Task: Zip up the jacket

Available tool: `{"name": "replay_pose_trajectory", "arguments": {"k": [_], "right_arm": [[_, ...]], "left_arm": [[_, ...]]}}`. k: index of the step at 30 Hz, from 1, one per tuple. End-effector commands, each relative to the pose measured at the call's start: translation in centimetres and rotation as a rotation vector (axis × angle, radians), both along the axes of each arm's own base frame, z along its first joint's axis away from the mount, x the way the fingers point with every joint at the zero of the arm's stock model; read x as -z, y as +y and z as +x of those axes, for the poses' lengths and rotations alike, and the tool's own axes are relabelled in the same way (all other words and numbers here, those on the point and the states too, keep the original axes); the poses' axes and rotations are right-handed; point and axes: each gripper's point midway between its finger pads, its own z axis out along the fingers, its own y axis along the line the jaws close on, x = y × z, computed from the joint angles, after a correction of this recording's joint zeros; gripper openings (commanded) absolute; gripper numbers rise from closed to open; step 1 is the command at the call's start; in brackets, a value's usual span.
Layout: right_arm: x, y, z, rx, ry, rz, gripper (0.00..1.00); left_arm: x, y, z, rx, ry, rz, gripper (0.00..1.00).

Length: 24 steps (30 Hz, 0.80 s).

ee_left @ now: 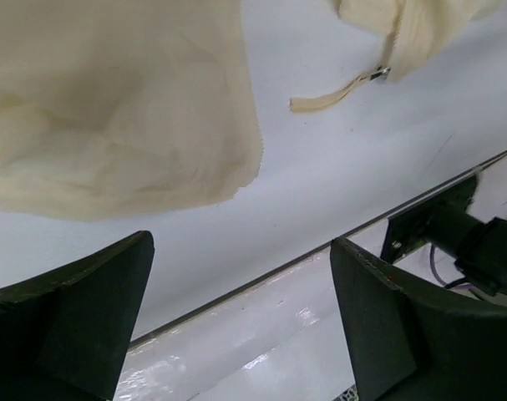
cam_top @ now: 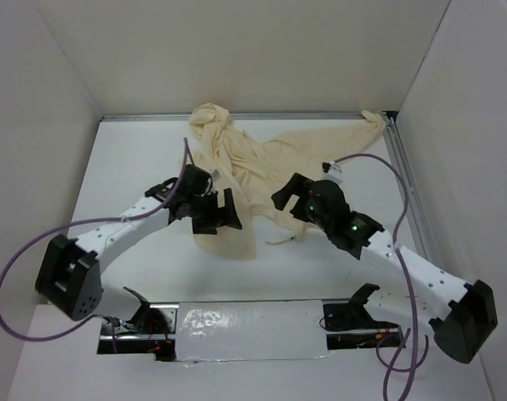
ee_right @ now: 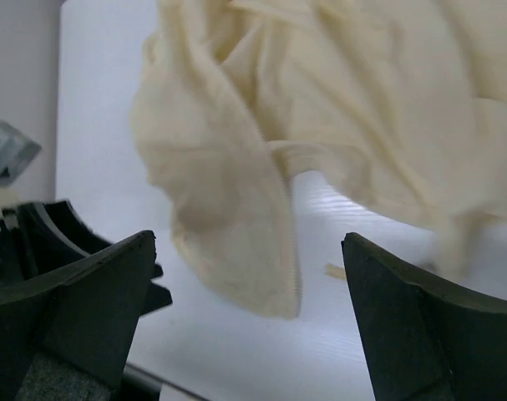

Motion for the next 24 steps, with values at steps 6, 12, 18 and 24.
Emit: {"name": "replay_pose_trajectory", "arguments": {"k": [6,12,18,24], "right_arm": [[2.6,-8.2,-3.3,0.231,0.037,-0.03,1.0],[2.4,-8.7,-3.7,0.222,0.023,-0.027,1.0],[3.5,-9.0,-3.4,0.244,0.063,-0.054,1.0],[4.2,-8.7,-3.5,0.227,0.081,-0.048,1.0]], "left_arm": [[5.5,-5.0,-1.5,0.054,0.215,0.262,0.87],[7.5,-5.2,-1.3,0.044,0.25,0.314,0.75],[9.0,-5.8,-2.0,0.019,0.272,0.439,0.79],[10.6,-5.5,-1.7,-0.034,0.314,0.521,0.71]]}}
